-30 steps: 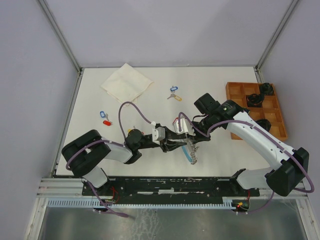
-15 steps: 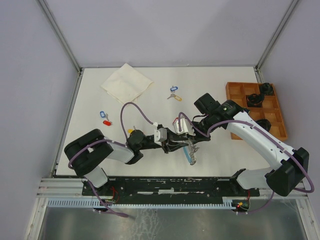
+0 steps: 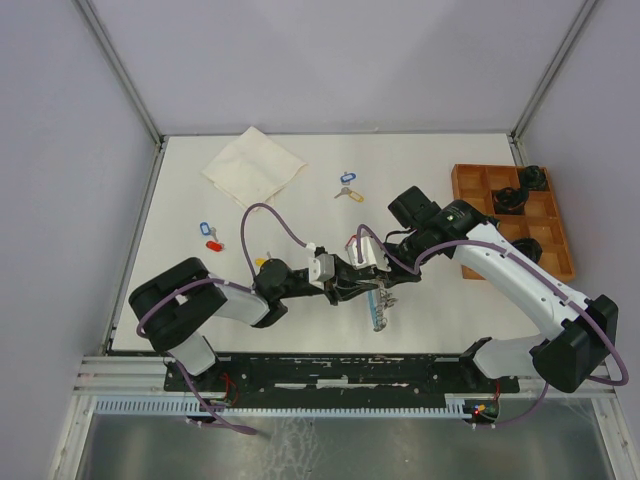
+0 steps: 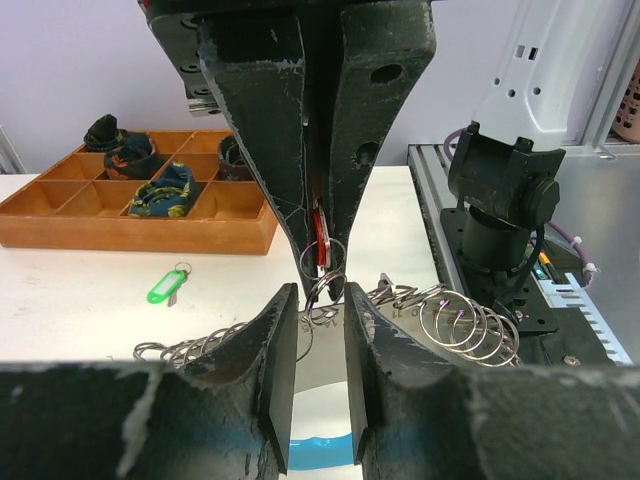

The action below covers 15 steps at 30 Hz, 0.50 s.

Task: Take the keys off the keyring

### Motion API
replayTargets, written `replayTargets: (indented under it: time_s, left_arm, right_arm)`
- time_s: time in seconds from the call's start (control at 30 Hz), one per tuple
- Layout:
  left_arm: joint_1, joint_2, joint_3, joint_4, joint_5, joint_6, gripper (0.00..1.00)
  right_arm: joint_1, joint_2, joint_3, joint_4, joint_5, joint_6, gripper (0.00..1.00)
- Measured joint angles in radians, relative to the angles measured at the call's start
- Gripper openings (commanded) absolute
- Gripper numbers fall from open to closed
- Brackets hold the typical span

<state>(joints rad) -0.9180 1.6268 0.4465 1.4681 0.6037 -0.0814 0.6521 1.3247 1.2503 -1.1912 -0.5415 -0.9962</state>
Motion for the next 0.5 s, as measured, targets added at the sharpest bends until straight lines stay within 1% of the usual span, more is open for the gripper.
replayTargets:
  time_s: [0.5]
  left_arm:
    - [-0.001,0.026,0.013,0.001,0.0,-0.005,0.3]
  right_arm:
    - [0.0,0.0,0.0,0.0,0.0,0.0,0.01]
